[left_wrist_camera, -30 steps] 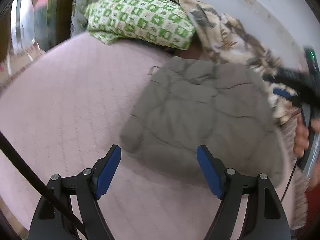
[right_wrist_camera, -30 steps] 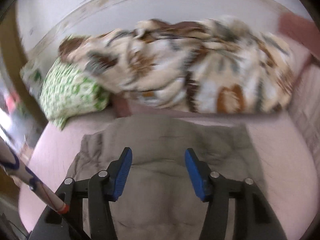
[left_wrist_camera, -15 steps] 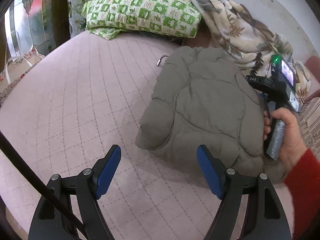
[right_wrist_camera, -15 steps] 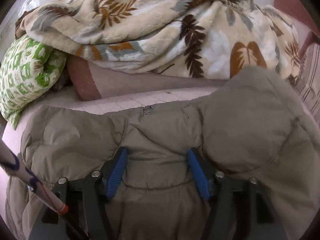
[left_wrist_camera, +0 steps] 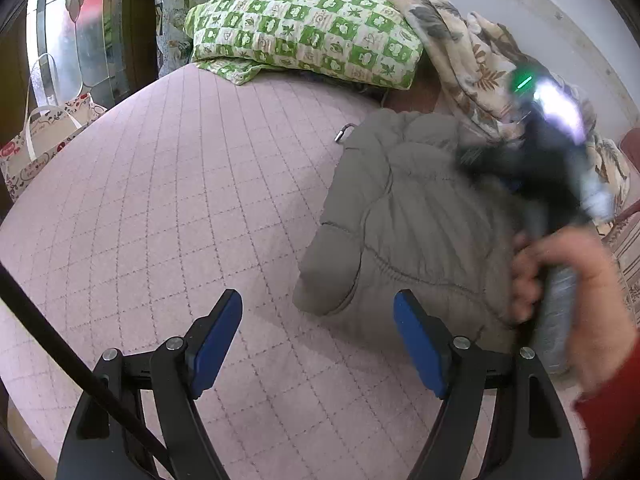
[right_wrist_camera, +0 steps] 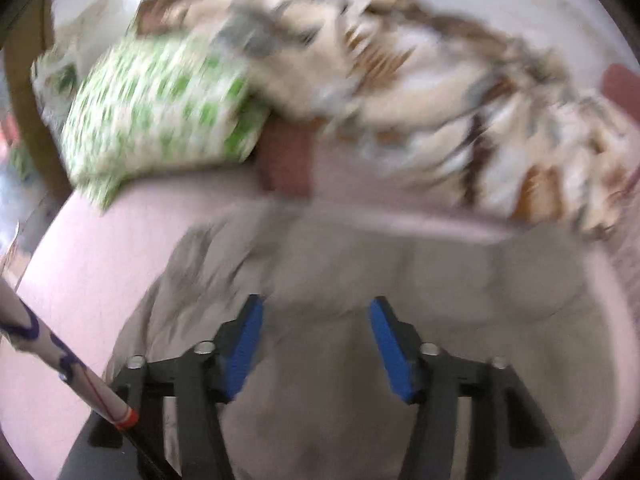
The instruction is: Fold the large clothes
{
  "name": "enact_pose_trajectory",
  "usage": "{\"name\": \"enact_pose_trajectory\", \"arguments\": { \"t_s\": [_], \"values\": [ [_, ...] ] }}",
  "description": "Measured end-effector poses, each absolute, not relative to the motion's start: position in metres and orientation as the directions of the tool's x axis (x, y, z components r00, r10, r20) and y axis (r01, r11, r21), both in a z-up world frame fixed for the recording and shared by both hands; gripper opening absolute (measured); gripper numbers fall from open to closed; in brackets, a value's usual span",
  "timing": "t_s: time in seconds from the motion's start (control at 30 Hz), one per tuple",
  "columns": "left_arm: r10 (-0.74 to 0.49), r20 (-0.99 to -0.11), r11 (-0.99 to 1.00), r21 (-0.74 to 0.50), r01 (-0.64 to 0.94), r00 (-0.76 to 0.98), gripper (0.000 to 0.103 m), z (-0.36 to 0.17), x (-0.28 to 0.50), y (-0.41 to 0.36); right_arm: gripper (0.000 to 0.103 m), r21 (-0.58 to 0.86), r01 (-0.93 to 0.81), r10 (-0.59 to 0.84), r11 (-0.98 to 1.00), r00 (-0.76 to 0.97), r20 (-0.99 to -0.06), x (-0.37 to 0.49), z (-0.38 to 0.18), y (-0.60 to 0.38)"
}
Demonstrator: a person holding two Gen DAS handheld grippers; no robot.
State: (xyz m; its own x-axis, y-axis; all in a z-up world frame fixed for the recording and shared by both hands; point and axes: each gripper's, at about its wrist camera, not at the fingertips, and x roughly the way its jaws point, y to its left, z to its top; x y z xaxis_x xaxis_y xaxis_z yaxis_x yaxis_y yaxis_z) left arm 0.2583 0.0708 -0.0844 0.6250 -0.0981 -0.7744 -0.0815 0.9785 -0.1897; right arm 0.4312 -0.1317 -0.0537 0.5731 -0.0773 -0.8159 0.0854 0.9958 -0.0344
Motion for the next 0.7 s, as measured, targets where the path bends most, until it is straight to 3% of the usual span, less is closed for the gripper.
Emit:
{"name": "enact_pose_trajectory", "arguments": {
  "t_s": [0.1, 0.2, 0.3, 0.4, 0.53, 0.6, 0.7],
  "values": [
    [-0.104, -0.773, 0.976, -0.200, -0.084, 0.626, 0.077, -0.083, 0.257, 0.074, 0.062, -0.130, 0.042, -0.133, 0.991, 0.515, -0.847, 0.442, -0.084, -0.121],
    [-0.103, -0.775, 0.975, -0.203, -0.091, 0.624, 0.077, -0.084, 0.257, 0.076, 0.061, -0.077, 0.039, -0.086, 0.996, 0.509, -0.857, 0.444, -0.061, -0.130],
    [-0.107, -0.780, 0.974, -0.207, -0.093, 0.617, 0.077, -0.086, 0.256, 0.076, 0.063, -0.070, 0.094, -0.113, 0.993, 0.614, -0.781, 0.429, -0.020, -0.163],
    [-0.103, -0.778, 0.976, -0.200, -0.088, 0.620, 0.077, -0.085, 0.255, 0.073, 0.067, -0.140, 0.246, -0.267, 0.959, 0.626, -0.733, 0.419, -0.001, -0.220],
    [-0.075, -0.774, 0.983, -0.165, -0.085, 0.629, 0.077, -0.086, 0.254, 0.067, 0.067, -0.127, 0.451, -0.370, 0.883, 0.504, -0.780, 0.407, -0.030, -0.319],
    [-0.067, -0.777, 0.986, -0.148, -0.078, 0.625, 0.077, -0.088, 0.256, 0.063, 0.066, -0.089, 0.495, -0.345, 0.864, 0.455, -0.821, 0.400, -0.057, -0.354],
    [-0.054, -0.782, 0.990, -0.125, -0.071, 0.621, 0.077, -0.091, 0.260, 0.057, 0.078, 0.054, 0.537, -0.236, 0.842, 0.457, -0.858, 0.392, -0.091, -0.390]
  ]
}}
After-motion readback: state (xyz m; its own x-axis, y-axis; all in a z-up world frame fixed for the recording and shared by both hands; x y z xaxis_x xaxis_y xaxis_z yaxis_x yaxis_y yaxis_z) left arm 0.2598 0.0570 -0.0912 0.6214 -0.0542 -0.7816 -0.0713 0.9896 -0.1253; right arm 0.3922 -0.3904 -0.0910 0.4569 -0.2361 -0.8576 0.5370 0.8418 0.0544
